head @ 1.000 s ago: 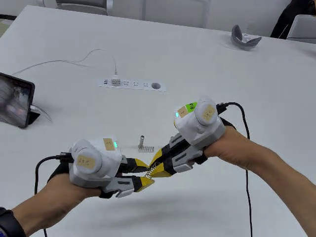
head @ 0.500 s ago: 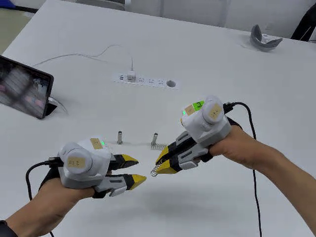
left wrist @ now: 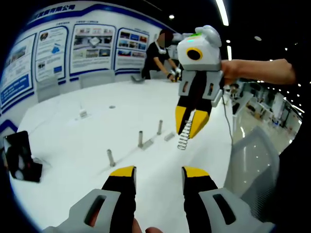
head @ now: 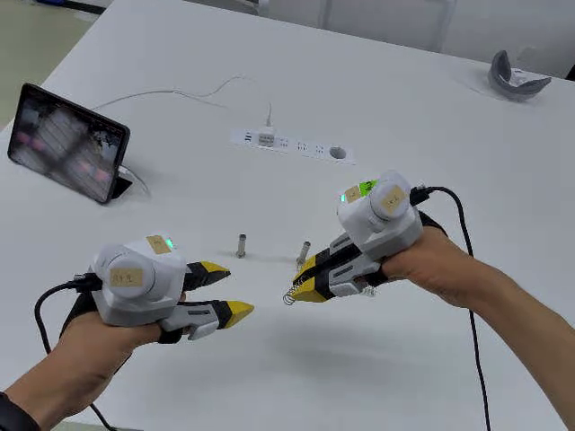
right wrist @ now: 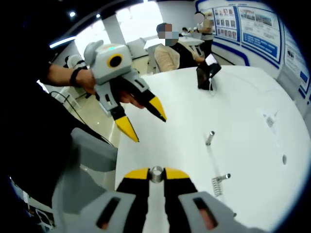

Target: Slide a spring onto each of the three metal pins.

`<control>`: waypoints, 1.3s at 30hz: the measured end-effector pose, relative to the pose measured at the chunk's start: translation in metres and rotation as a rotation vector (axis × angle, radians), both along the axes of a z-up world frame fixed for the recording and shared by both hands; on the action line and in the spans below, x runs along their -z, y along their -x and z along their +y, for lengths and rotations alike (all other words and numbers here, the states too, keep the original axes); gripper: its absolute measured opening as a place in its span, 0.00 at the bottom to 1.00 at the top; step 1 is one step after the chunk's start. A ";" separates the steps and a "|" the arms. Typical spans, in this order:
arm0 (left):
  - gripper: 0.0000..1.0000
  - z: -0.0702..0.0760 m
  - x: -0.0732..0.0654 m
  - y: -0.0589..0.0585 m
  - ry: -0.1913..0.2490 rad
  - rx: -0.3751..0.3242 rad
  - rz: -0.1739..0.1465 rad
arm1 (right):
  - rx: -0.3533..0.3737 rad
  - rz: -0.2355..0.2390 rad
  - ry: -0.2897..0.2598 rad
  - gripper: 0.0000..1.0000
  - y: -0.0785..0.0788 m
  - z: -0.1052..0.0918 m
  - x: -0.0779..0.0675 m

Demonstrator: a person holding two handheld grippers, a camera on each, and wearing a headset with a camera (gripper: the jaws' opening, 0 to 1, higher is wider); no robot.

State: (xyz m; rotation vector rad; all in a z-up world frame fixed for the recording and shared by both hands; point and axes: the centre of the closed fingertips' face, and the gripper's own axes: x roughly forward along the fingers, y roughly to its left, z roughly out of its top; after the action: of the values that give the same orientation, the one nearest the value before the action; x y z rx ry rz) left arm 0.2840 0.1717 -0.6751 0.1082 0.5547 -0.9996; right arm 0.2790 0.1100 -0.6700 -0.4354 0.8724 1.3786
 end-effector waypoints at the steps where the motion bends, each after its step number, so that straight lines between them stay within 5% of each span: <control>1: 0.39 0.002 0.000 -0.001 0.001 -0.010 0.001 | 0.002 -0.003 0.003 0.12 -0.003 0.001 0.001; 39: 0.71 0.073 0.012 -0.024 0.003 -0.256 0.036 | 0.077 -0.066 0.109 0.12 -0.089 0.026 0.032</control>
State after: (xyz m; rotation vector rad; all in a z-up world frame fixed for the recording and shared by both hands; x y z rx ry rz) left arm 0.3085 0.2447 -0.6868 0.0158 0.5841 -0.7545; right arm 0.3677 0.1365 -0.7022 -0.5225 0.9038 1.2433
